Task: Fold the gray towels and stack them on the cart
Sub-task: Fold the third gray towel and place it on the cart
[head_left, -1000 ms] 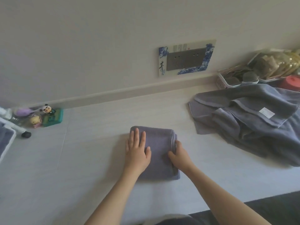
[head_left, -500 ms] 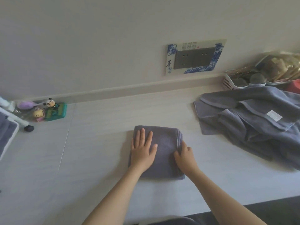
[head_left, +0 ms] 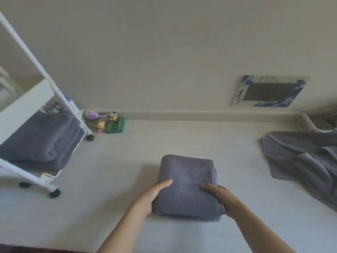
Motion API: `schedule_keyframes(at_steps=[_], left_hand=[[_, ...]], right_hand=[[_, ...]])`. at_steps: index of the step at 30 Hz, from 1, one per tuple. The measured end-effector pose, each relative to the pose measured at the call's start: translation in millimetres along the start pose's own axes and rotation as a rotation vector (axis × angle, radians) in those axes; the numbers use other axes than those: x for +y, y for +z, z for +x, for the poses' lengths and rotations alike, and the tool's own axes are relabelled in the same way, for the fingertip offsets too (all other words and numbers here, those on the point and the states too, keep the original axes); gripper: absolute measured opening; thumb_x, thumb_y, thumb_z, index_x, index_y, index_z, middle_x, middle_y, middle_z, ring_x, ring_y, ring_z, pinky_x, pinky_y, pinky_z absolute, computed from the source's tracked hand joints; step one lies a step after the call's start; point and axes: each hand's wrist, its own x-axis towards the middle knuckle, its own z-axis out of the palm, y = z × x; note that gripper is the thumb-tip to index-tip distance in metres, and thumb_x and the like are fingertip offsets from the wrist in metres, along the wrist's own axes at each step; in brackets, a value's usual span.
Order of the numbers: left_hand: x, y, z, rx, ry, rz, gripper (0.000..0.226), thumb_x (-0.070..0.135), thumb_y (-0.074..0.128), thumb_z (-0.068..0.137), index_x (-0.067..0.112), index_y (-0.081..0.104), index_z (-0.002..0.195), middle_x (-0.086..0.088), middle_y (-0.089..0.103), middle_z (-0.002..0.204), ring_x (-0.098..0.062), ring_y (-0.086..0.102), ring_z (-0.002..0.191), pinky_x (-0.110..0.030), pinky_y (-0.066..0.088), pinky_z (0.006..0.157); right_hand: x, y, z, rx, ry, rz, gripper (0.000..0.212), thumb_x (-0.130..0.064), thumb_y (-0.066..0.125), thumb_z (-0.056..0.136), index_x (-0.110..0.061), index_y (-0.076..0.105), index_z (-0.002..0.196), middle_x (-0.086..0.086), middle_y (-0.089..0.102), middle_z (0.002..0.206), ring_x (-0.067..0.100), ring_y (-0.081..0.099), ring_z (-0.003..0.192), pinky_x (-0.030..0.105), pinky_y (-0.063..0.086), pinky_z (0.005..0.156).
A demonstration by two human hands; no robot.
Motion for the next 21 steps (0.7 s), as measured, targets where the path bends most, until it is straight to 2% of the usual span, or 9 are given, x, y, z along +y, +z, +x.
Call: schedule_keyframes(at_steps=[2, 5, 9, 12, 14, 16, 18, 21], left_hand=[[6, -26, -15, 0.01, 0.047, -0.035, 0.055, 0.04, 0.079, 0.062, 0.01, 0.065, 0.106, -0.014, 0.072, 0.1, -0.031, 0.069, 0.087, -0.042, 0.055, 0.071], [18, -65, -35, 0.072, 0.132, -0.114, 0.049, 0.035, 0.076, 0.073, 0.009, 0.062, 0.112, -0.016, 0.071, 0.104, -0.036, 0.068, 0.095, -0.055, 0.053, 0.082], [36, -116, -59, 0.164, 0.28, -0.232, 0.059, 0.032, 0.081, 0.067, 0.006, 0.06, 0.117, -0.017, 0.07, 0.106, -0.036, 0.068, 0.096, -0.05, 0.056, 0.073], [48, -146, -74, 0.246, 0.36, -0.324, 0.047, 0.028, 0.075, 0.074, 0.006, 0.062, 0.113, -0.017, 0.071, 0.104, -0.037, 0.068, 0.094, -0.049, 0.056, 0.068], [57, -161, -79, 0.3, 0.421, -0.366, 0.046, 0.029, 0.076, 0.073, 0.007, 0.063, 0.112, -0.016, 0.071, 0.104, -0.037, 0.067, 0.096, -0.055, 0.054, 0.078], [64, -181, -84, 0.37, 0.496, -0.429, 0.041, 0.028, 0.076, 0.074, 0.011, 0.065, 0.109, -0.013, 0.071, 0.105, -0.035, 0.067, 0.097, -0.058, 0.051, 0.086], [72, -195, -86, 0.437, 0.549, -0.52, 0.032, 0.026, 0.073, 0.078, 0.017, 0.064, 0.108, -0.01, 0.071, 0.107, -0.033, 0.067, 0.098, -0.057, 0.052, 0.086], [81, -213, -87, 0.504, 0.621, -0.601, 0.046, 0.033, 0.078, 0.072, 0.025, 0.062, 0.114, -0.005, 0.07, 0.109, -0.032, 0.066, 0.1, -0.057, 0.052, 0.086]], right_hand=[[-16, 27, 2, -0.068, -0.029, -0.011, 0.06, -0.034, 0.075, 0.063, 0.001, 0.058, 0.109, 0.016, 0.072, 0.099, 0.031, 0.069, 0.093, 0.042, 0.054, 0.086], [-42, 64, 9, -0.175, -0.1, -0.085, 0.06, -0.037, 0.072, 0.067, -0.002, 0.058, 0.113, 0.013, 0.072, 0.103, 0.028, 0.068, 0.096, 0.042, 0.052, 0.089], [-80, 121, 25, -0.333, -0.183, -0.163, 0.058, -0.036, 0.07, 0.072, -0.004, 0.056, 0.118, 0.011, 0.069, 0.11, 0.027, 0.066, 0.103, 0.042, 0.05, 0.092], [-106, 156, 40, -0.415, -0.23, -0.212, 0.069, -0.04, 0.074, 0.069, -0.005, 0.054, 0.124, 0.012, 0.066, 0.118, 0.028, 0.062, 0.11, 0.045, 0.045, 0.099], [-122, 174, 50, -0.471, -0.264, -0.248, 0.072, -0.044, 0.074, 0.067, -0.011, 0.053, 0.127, 0.009, 0.063, 0.123, 0.027, 0.058, 0.115, 0.048, 0.041, 0.103], [-140, 199, 60, -0.525, -0.293, -0.325, 0.066, -0.047, 0.071, 0.069, -0.024, 0.055, 0.128, 0.003, 0.061, 0.126, 0.024, 0.056, 0.118, 0.05, 0.041, 0.104], [-157, 218, 67, -0.551, -0.326, -0.406, 0.059, -0.049, 0.068, 0.068, -0.034, 0.056, 0.125, -0.002, 0.061, 0.126, 0.023, 0.054, 0.12, 0.049, 0.042, 0.102], [-179, 247, 75, -0.581, -0.387, -0.48, 0.058, -0.044, 0.065, 0.065, -0.038, 0.056, 0.122, -0.002, 0.06, 0.126, 0.03, 0.05, 0.122, 0.041, 0.045, 0.092]])
